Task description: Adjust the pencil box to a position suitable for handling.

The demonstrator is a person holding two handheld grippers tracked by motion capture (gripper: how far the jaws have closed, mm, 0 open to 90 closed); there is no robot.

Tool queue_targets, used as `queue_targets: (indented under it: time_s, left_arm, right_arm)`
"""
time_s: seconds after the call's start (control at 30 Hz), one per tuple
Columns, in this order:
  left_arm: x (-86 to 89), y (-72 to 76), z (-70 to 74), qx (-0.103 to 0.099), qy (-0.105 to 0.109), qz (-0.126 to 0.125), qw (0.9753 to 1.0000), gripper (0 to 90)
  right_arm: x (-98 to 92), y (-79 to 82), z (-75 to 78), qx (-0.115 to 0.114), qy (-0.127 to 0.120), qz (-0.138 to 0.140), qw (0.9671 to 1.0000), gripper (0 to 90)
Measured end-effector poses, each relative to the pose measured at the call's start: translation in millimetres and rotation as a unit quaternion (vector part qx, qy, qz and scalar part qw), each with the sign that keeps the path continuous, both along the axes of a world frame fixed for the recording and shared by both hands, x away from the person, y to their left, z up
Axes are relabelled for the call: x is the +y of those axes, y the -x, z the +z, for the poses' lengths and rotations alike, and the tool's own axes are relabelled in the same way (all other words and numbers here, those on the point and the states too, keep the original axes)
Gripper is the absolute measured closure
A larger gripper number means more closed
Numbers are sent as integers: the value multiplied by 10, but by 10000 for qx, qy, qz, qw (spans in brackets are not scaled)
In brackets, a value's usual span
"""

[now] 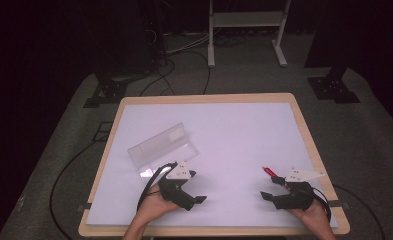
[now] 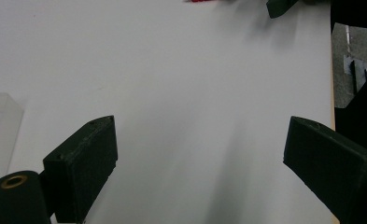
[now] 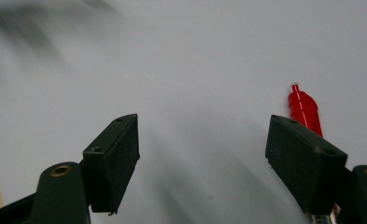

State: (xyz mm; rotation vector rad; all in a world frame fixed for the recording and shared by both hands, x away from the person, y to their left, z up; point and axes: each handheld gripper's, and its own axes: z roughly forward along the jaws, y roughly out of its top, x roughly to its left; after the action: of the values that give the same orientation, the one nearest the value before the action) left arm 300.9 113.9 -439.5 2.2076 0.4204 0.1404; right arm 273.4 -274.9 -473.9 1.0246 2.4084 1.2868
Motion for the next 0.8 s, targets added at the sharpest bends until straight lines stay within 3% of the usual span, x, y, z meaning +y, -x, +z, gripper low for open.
queue_targets:
  time_s: [0.1,0.23,0.37,0.47,0.63,0.8]
  left_arm:
    - [20,-26,13,-49,-153,-26,9999,105]
    - [53,-52,26,-69,-121,25,9999,106]
    - [90,-90,51,-177,-220,29,9996,106]
    - [137,-114,74,-297,-255,89,9992,102]
    - [221,-146,90,-331,-197,180,9991,97]
    - [350,-182,122,-462,-301,410,9976,94]
  right_arm:
    - [-4,-12,-5,-20,33,-22,10000,250]
    - [-18,-19,0,-30,-33,-77,10000,250]
    - [-12,-13,0,-28,-10,-65,10000,250]
    - [-14,-7,11,-38,-22,-57,10000,250]
    - [-36,-3,39,-75,-60,-119,9999,250]
    - [-35,10,46,-89,-80,-114,9999,250]
